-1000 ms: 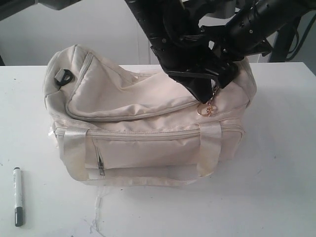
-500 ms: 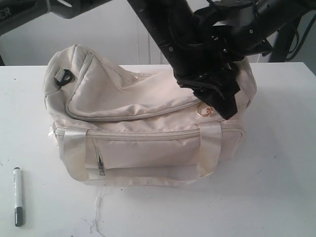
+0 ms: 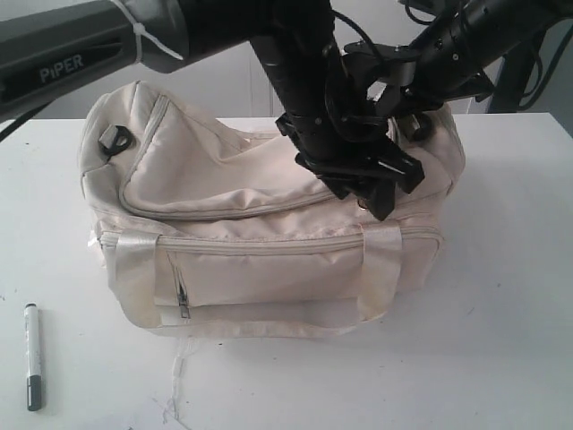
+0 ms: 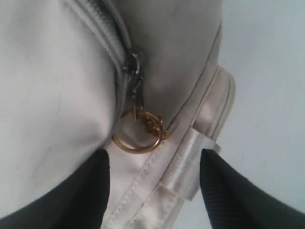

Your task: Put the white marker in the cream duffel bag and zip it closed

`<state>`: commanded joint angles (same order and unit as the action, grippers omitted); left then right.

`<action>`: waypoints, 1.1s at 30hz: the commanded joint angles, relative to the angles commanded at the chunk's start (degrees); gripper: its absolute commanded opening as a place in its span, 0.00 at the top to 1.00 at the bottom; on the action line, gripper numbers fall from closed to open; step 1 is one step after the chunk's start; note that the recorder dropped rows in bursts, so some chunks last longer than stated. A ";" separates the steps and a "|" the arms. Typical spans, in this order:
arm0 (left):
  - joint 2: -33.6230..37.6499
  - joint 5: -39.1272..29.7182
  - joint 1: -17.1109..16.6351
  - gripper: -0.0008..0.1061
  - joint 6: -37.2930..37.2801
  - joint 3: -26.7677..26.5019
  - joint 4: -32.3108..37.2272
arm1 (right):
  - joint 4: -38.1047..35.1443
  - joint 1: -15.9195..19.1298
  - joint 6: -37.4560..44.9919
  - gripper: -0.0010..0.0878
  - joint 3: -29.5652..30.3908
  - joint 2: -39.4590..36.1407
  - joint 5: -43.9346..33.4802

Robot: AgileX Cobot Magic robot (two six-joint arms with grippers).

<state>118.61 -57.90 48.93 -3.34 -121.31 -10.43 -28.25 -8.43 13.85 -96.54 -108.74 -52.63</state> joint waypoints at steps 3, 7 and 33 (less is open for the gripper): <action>0.47 1.74 1.05 0.43 -1.34 0.00 1.22 | 0.00 0.00 0.00 0.99 0.00 0.00 0.00; 1.30 3.37 2.20 0.43 -3.22 0.00 5.89 | -0.11 0.00 0.00 0.99 0.00 0.00 -0.25; -3.17 -2.30 3.52 0.99 3.34 0.00 13.88 | -0.11 0.00 1.13 0.99 0.00 0.00 -1.24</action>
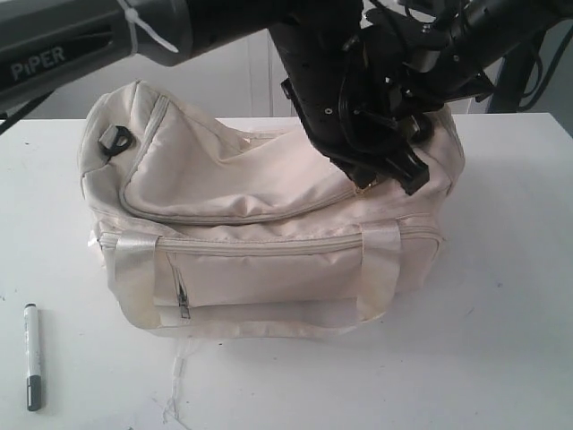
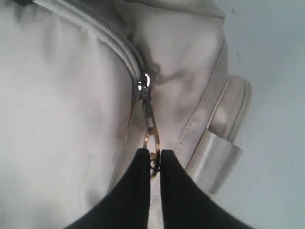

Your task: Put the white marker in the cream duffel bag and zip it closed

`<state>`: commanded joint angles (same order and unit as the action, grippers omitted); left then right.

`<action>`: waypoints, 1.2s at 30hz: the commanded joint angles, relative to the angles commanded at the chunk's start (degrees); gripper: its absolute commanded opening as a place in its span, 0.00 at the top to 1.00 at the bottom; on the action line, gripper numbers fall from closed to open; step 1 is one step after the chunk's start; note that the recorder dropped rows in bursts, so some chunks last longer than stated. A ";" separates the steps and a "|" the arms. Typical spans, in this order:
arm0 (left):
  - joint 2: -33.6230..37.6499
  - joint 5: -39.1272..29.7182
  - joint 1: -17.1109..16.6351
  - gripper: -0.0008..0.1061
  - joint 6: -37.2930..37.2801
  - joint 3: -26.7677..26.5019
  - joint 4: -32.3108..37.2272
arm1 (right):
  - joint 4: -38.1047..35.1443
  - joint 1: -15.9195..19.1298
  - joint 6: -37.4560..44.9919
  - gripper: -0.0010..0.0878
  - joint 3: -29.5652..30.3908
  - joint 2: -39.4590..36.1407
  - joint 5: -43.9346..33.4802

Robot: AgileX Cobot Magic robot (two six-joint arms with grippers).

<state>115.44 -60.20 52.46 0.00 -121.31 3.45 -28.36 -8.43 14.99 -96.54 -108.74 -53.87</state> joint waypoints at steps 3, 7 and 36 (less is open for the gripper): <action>0.00 -1.15 0.00 0.99 0.00 0.00 0.00 | 0.00 0.00 0.00 0.99 0.00 0.00 0.00; -0.13 -4.42 0.00 0.99 2.02 0.00 -0.61 | 0.00 0.00 0.00 0.99 0.00 0.00 0.00; -3.08 -9.76 0.00 0.99 4.91 2.65 -1.37 | -0.44 1.60 -3.63 0.99 0.00 0.00 3.75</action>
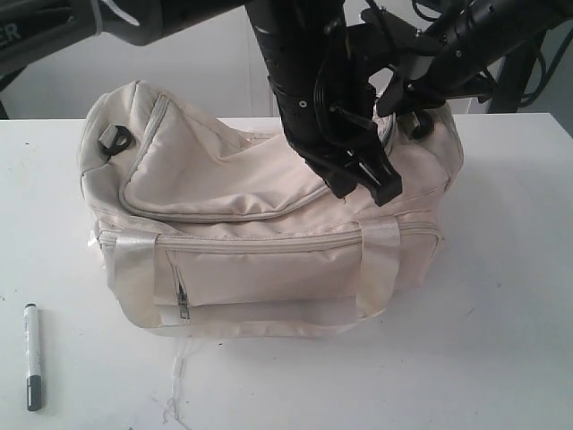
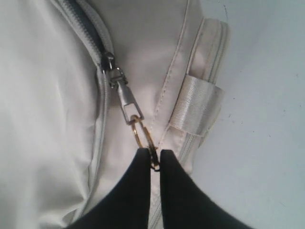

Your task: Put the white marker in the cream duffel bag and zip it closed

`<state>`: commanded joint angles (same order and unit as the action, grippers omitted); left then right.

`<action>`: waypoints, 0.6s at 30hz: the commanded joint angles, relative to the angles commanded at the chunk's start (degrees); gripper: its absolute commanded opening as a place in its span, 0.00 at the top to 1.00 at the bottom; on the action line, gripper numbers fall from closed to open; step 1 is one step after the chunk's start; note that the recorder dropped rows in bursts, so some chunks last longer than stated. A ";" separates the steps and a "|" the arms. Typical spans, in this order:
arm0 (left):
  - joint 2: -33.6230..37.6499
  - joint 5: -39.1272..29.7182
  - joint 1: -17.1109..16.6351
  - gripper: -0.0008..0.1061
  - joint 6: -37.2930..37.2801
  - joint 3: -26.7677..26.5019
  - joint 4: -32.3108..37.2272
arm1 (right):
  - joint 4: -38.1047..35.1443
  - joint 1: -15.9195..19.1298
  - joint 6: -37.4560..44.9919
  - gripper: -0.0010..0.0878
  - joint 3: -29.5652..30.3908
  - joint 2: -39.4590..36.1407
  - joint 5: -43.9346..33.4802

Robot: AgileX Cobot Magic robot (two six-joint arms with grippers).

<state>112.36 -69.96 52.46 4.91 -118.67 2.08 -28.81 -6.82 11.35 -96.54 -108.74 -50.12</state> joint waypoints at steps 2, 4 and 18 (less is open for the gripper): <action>0.00 0.00 0.00 0.99 0.00 0.00 0.00 | 0.00 0.00 0.00 0.99 0.00 0.00 0.00; 0.00 0.00 0.00 0.99 0.00 0.00 0.00 | 0.00 0.00 0.00 0.99 0.00 0.00 0.00; -0.75 0.00 0.00 0.99 0.80 0.00 -0.28 | 0.28 0.00 0.00 0.99 0.00 0.00 0.01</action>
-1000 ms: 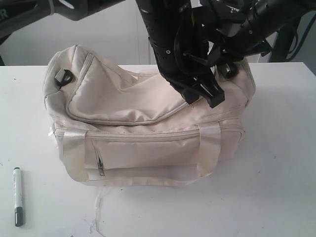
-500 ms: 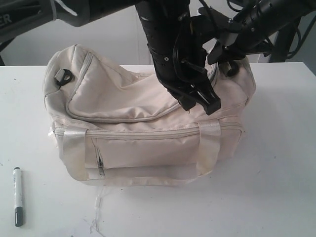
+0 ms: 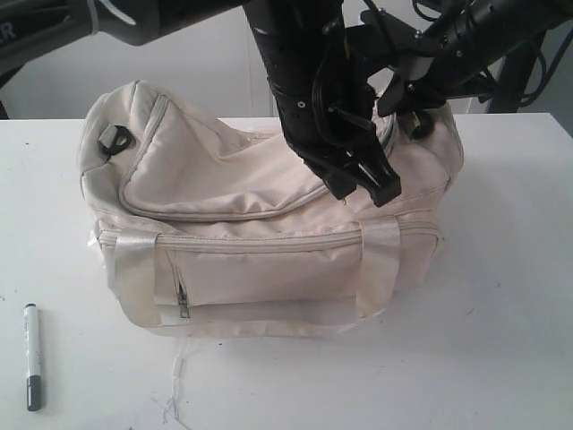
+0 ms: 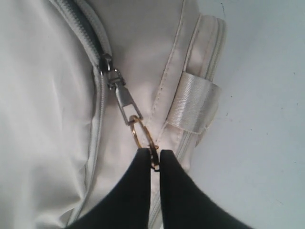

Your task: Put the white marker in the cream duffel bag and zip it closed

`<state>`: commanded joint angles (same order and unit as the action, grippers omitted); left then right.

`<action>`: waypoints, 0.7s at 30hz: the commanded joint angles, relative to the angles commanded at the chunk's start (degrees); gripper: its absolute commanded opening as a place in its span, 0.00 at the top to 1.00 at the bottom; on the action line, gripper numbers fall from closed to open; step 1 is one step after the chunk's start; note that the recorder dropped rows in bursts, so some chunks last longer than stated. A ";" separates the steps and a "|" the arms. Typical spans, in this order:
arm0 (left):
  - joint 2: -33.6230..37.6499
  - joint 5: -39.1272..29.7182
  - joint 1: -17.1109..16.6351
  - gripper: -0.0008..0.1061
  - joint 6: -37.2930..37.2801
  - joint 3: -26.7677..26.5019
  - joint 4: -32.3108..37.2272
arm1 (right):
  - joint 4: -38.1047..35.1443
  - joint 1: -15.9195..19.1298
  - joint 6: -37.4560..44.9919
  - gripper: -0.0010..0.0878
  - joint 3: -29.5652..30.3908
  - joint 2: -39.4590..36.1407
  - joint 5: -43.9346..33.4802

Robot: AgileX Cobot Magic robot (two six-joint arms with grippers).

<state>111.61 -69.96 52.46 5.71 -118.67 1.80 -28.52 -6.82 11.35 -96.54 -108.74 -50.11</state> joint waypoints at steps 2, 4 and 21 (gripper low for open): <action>0.00 0.00 0.00 0.99 0.54 0.03 0.00 | 0.00 0.00 0.00 0.99 0.00 0.00 0.00; 0.00 0.00 0.00 0.99 0.54 0.52 0.14 | 0.02 0.00 0.00 0.99 0.00 0.00 -0.13; -0.94 0.00 0.00 0.99 1.87 3.44 0.42 | 0.37 0.00 0.31 0.99 0.00 0.00 -0.86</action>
<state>110.66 -69.96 52.46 7.57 -115.23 2.22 -28.15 -6.82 11.66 -96.54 -108.74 -50.97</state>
